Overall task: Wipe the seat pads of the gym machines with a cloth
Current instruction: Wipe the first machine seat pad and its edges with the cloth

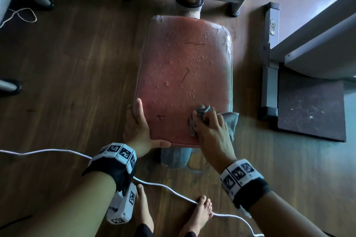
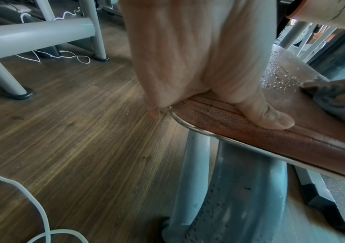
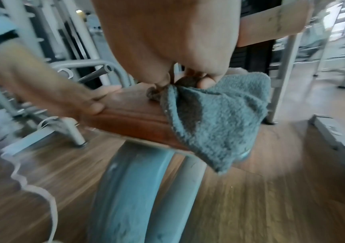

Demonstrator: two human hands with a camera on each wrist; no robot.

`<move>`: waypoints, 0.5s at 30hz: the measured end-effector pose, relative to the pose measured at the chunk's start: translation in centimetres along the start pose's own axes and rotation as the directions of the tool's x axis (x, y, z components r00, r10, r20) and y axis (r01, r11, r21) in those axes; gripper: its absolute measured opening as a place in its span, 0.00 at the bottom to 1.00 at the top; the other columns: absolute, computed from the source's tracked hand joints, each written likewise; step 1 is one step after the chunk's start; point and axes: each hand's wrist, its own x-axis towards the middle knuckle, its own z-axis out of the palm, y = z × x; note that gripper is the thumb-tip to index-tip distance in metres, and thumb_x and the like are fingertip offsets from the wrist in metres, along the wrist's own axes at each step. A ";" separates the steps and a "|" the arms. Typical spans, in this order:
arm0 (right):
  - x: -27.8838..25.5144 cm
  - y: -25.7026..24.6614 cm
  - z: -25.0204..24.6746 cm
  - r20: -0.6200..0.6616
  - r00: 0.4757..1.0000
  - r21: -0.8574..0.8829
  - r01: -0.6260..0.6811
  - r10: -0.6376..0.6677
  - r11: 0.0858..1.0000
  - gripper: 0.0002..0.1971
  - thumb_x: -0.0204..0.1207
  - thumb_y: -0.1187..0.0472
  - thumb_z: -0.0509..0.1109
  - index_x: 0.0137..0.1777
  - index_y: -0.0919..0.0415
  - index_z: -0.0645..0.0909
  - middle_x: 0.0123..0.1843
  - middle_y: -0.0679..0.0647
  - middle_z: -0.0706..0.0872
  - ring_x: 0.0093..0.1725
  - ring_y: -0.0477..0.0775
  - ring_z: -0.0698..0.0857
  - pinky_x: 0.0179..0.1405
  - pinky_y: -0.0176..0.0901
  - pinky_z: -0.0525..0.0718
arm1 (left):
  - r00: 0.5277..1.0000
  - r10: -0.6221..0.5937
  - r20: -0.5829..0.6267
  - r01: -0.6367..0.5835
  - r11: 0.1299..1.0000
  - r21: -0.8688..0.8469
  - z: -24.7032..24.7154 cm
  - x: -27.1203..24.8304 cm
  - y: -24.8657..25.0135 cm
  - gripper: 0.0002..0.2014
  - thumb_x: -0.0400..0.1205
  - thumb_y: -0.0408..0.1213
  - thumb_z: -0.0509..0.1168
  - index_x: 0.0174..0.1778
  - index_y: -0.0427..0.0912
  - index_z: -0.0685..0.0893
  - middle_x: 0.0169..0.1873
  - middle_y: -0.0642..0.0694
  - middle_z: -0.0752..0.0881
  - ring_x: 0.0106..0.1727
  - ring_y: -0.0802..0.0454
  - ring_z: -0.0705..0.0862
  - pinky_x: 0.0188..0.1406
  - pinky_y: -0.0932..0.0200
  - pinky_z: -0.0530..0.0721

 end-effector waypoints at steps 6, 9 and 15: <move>0.6 1.7 -0.8 0.038 0.998 -0.036 0.059 -0.058 0.998 0.26 0.75 0.62 0.69 0.75 0.51 0.76 0.62 0.59 0.76 0.56 0.62 0.76 0.55 0.59 0.82 | 1.000 -0.008 -0.004 0.008 1.000 -0.002 0.0 0.0 0.0 0.80 0.54 0.62 0.82 0.62 0.61 0.08 0.81 0.43 0.26 0.84 0.45 0.32 0.84 0.41 0.45; 2.1 1.1 -0.7 0.010 0.993 -0.012 -0.121 0.122 0.993 0.22 0.81 0.53 0.63 0.75 0.49 0.74 0.66 0.57 0.73 0.60 0.61 0.73 0.56 0.60 0.82 | 1.000 -0.021 -0.010 0.021 1.000 -0.017 0.1 0.1 -0.1 0.80 0.54 0.62 0.82 0.64 0.61 0.09 0.81 0.44 0.26 0.84 0.46 0.32 0.83 0.39 0.46; -1.4 0.1 -0.9 0.221 0.953 -0.085 0.230 -0.206 0.969 0.29 0.80 0.38 0.58 0.81 0.36 0.61 0.75 0.50 0.67 0.72 0.59 0.69 0.70 0.59 0.72 | 1.000 0.024 0.016 -0.021 0.990 -0.142 0.7 0.6 -1.1 0.80 0.49 0.65 0.81 0.71 0.65 0.14 0.81 0.46 0.26 0.84 0.46 0.33 0.81 0.31 0.49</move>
